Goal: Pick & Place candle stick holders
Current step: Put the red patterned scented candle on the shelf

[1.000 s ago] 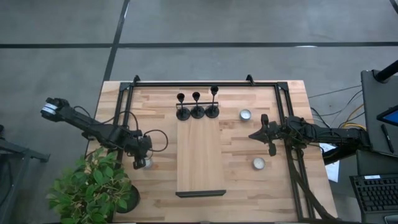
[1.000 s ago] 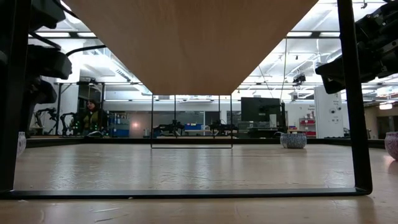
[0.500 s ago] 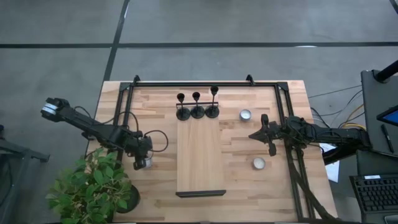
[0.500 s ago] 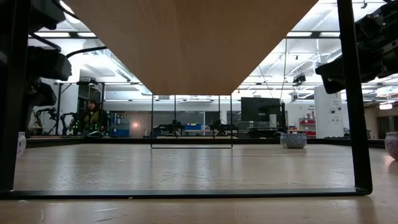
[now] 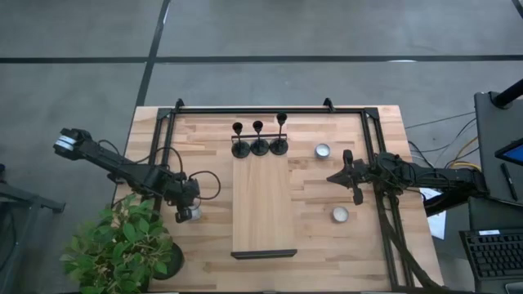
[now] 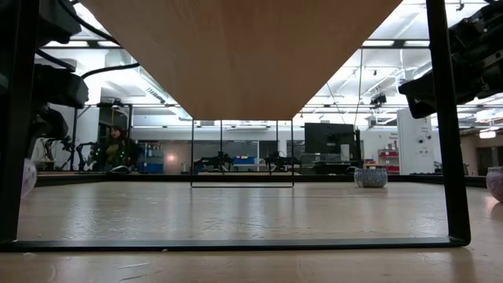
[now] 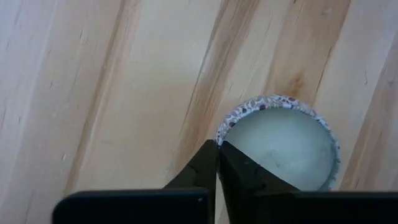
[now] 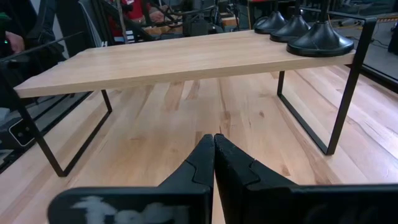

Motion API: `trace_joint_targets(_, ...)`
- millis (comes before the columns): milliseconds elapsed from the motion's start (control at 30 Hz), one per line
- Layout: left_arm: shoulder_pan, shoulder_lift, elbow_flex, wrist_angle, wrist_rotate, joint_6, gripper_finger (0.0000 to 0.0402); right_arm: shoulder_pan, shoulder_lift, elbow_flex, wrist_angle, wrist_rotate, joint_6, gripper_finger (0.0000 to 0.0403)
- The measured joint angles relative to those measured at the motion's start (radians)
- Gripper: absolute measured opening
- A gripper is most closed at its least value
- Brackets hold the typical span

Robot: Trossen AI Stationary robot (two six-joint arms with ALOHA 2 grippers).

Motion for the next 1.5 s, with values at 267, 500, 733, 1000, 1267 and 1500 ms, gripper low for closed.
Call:
trace_joint_targets(267, 0.000, 0.000, -0.004, 0.066, -0.001, 0.007, 0.0002, 0.000, 0.000, 0.000, 0.000, 0.000, 0.000, 0.0008)
trace_joint_targets(500, 0.000, -0.002, 0.037, 0.142, -0.002, 0.046, 0.0001, 0.000, 0.000, 0.000, 0.000, 0.000, 0.000, 0.0008)
trace_joint_targets(733, 0.000, -0.001, 0.160, 0.148, -0.010, 0.103, 0.0001, 0.000, 0.000, 0.000, 0.000, 0.000, 0.000, 0.0008)
trace_joint_targets(1000, -0.003, 0.002, 0.284, 0.174, -0.015, 0.199, 0.0000, 0.000, 0.000, 0.000, 0.000, 0.000, 0.000, 0.0008)
trace_joint_targets(1267, -0.003, 0.066, 0.370, 0.245, -0.110, 0.270, 0.0000, 0.000, 0.000, 0.000, 0.000, 0.000, 0.000, 0.0008)
trace_joint_targets(1500, -0.003, 0.196, 0.477, 0.258, -0.111, 0.366, 0.0000, 0.000, 0.000, 0.000, 0.000, 0.000, 0.000, 0.0008)
